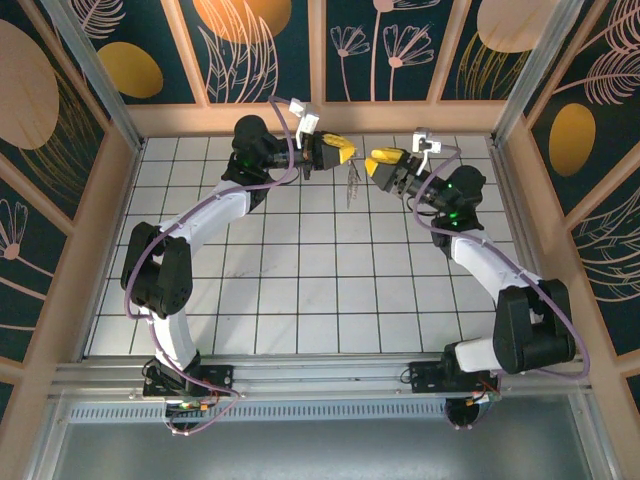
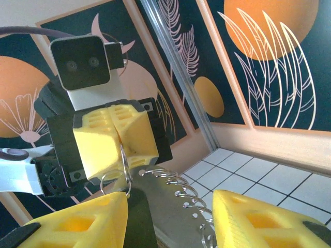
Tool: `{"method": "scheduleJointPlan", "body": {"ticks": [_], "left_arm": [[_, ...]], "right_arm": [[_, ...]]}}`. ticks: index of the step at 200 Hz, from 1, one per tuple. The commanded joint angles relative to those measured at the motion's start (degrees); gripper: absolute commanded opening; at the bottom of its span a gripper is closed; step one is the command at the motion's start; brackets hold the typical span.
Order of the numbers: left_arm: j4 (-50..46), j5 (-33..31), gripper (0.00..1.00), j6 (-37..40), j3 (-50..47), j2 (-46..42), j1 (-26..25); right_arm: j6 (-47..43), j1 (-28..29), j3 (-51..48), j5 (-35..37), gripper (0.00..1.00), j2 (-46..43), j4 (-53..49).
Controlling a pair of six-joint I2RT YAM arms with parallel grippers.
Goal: Put the keys on the keyring
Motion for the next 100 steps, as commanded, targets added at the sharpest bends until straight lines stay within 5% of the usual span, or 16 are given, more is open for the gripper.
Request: {"method": "scheduleJointPlan", "body": {"ticks": [1,100], "left_arm": [[3.0,0.2,0.00,-1.1,-0.2,-1.4,-0.2],[3.3,0.2,0.00,-1.4,-0.2,-1.2,-0.3]], "right_arm": [[2.6,0.6,2.5,-0.1,0.47,0.5,6.1],[2.9,3.0,5.7,-0.1,0.46,3.9,6.7]]}}
